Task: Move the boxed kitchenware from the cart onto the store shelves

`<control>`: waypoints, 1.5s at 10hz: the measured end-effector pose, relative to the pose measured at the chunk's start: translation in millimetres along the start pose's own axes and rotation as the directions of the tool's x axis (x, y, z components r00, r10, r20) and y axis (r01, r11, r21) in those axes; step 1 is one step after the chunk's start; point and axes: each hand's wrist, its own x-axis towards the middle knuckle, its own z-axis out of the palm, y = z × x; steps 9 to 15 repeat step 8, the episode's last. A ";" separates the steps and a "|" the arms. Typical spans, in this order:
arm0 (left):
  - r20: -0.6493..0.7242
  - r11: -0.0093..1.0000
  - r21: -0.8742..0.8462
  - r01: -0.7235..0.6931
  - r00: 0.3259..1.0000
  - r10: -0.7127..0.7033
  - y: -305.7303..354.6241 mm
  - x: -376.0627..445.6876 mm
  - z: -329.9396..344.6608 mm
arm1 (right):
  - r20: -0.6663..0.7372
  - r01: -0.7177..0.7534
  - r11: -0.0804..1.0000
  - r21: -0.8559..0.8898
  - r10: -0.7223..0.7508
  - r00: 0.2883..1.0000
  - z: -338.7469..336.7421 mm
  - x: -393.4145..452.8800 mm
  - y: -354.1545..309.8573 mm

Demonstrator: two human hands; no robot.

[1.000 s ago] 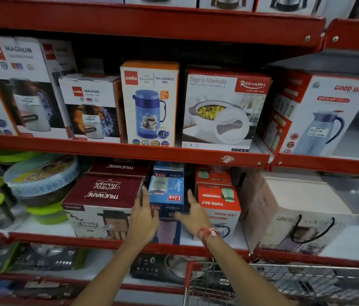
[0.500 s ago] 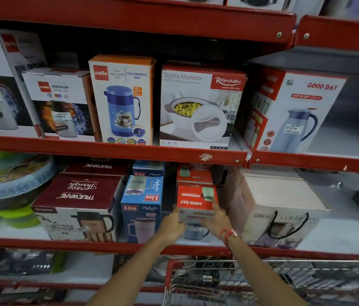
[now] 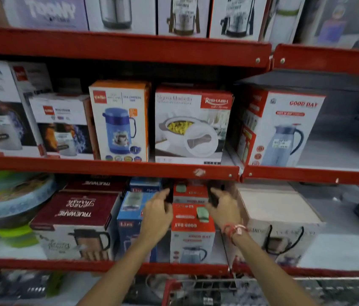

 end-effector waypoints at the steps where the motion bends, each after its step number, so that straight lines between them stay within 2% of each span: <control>1: -0.209 0.995 -0.003 -0.104 0.973 0.101 18.3 52.2 -16.8 | -0.367 0.129 0.990 0.056 -0.100 0.925 -40.4 39.1 -32.3; 2: -0.160 0.998 0.032 -0.047 0.986 0.051 34.1 94.2 -19.6 | -0.301 0.095 0.986 0.134 -0.051 0.952 -54.3 78.6 -49.9; 3: -0.035 0.998 0.033 0.059 0.998 -0.057 31.7 119.5 -17.1 | 0.113 -0.230 0.921 0.314 0.204 0.972 -44.4 87.4 -24.3; 4: 0.004 0.994 0.052 0.095 0.995 -0.095 27.6 122.9 -21.0 | 0.190 -0.296 0.941 0.166 0.264 0.946 -39.4 84.0 -3.7; 5: -0.040 0.994 0.098 0.047 0.998 -0.043 20.3 111.8 -22.3 | -0.050 -0.071 0.974 0.216 0.084 0.995 -46.0 85.6 -26.5; 6: -0.010 0.989 0.145 0.029 1.000 -0.027 16.1 99.9 -26.6 | -0.151 0.161 0.987 0.002 -0.159 0.976 -43.2 77.7 -36.2; 7: 0.024 0.985 0.173 0.023 0.999 -0.028 27.2 95.3 -34.9 | -0.189 0.088 0.994 -0.057 -0.098 0.977 -47.4 75.4 -39.5; 8: -0.201 0.972 0.213 -0.097 0.969 0.141 52.1 99.4 -56.4 | -0.439 0.148 0.981 -0.123 -0.187 0.879 -68.1 76.7 -66.4; 15: -0.201 0.972 0.213 -0.097 0.969 0.141 52.1 99.4 -56.4 | -0.439 0.148 0.981 -0.123 -0.187 0.879 -68.1 76.7 -66.4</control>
